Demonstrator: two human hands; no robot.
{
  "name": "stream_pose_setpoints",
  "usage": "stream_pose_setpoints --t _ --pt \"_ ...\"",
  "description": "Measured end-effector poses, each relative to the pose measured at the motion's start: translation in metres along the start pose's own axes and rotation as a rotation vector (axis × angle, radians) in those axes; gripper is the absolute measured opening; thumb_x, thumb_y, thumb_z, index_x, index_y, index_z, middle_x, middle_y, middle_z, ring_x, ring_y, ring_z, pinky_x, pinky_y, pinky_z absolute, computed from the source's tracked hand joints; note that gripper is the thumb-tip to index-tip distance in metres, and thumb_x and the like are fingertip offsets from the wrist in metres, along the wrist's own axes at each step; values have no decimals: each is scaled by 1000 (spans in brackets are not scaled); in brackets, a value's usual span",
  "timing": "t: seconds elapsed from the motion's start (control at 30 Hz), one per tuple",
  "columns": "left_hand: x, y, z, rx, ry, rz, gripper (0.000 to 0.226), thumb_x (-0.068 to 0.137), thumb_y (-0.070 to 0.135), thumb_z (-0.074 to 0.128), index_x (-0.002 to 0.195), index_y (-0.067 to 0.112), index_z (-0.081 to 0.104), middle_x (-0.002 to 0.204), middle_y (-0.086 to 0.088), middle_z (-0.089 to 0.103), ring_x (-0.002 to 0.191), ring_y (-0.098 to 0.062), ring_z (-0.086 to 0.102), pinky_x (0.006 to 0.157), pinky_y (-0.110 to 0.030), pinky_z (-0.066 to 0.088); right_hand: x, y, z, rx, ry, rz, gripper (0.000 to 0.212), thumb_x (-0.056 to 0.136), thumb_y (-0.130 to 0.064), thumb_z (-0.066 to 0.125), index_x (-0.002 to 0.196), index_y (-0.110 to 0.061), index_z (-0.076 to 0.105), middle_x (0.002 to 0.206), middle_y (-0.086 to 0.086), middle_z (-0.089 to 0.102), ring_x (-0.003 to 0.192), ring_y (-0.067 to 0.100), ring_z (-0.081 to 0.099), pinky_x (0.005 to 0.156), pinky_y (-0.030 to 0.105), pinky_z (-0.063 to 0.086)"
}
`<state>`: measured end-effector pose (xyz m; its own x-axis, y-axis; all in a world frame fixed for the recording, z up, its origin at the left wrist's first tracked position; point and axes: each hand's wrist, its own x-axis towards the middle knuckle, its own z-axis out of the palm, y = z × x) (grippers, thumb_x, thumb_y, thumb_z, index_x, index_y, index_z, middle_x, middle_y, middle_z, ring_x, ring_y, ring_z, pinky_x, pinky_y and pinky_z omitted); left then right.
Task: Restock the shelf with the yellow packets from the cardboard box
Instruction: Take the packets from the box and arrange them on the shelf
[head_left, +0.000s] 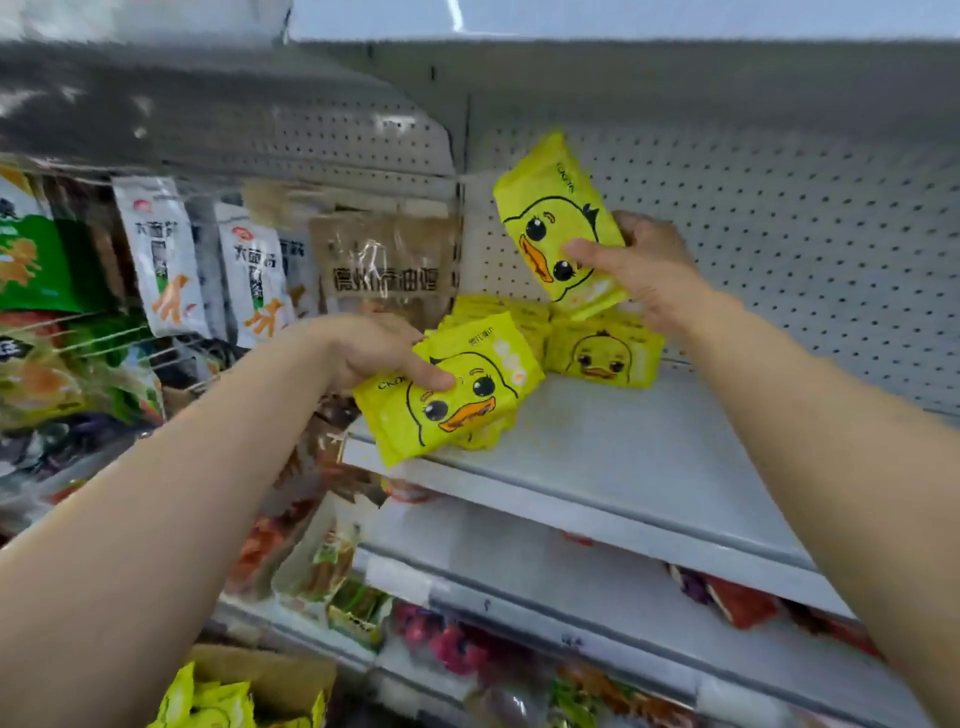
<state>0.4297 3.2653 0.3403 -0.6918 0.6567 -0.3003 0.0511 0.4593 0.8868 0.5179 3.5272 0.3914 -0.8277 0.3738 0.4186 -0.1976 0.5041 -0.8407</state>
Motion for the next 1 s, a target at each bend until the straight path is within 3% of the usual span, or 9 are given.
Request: stream_pose_setpoints --t 0.07,0.13,0.17,0.33,0.43,0.53,0.67,0.83,1.0 --pt "22 24 17 88 -39 -9 51 68 11 84 115 7 63 97 0 76 91 -15 72 87 -43 57 3 7 -36 -170 26 -52 28 78 -23 82 103 -24 69 85 -14 69 64 -13 62 55 5 42" --pt "45 47 38 233 -54 -22 109 45 30 95 140 10 48 138 -5 57 127 -23 53 109 -50 40 6 17 -66 -364 78 -83 37 74 -29 85 107 -24 70 93 -10 67 80 -1 63 66 12 43" --pt "58 57 50 294 -42 -12 117 46 34 95 146 11 40 148 -4 46 136 -24 42 114 -48 33 7 23 -79 -423 106 -83 41 72 -31 85 109 -24 70 98 -7 67 89 7 63 73 17 43" --pt "116 95 106 571 -73 25 95 57 39 90 139 13 50 143 -3 50 131 -25 46 110 -44 38 2 53 -129 -480 174 -22 36 69 -33 87 99 -25 69 98 -5 70 92 16 66 84 30 52" --pt "143 104 126 765 -43 1 95 66 41 87 145 16 42 151 -3 41 137 -28 38 111 -42 36 2 73 -148 -523 177 21 36 68 -36 87 98 -26 70 98 -6 71 92 15 67 88 37 54" --pt "164 105 136 943 -6 14 98 71 45 83 150 16 33 157 -3 29 143 -29 30 113 -43 34 2 87 -159 -512 155 50 34 70 -33 86 99 -24 71 97 -6 71 91 14 67 86 33 54" --pt "187 105 136 1111 6 50 90 69 50 82 144 19 44 148 0 43 131 -27 45 105 -42 43 4 98 -166 -523 146 44 32 72 -34 86 98 -26 69 88 -13 66 87 11 63 78 26 48" --pt "209 108 132 1187 -30 119 77 73 48 80 138 21 51 138 0 50 123 -25 50 101 -40 46 11 106 -171 -523 147 41 36 72 -35 86 102 -25 70 90 -11 67 83 8 61 68 20 42" --pt "231 106 122 1163 8 211 76 75 44 80 140 20 48 140 -3 49 126 -25 47 102 -37 43 19 109 -167 -542 147 54 32 72 -36 86 97 -24 71 91 -7 71 84 12 66 75 28 49"
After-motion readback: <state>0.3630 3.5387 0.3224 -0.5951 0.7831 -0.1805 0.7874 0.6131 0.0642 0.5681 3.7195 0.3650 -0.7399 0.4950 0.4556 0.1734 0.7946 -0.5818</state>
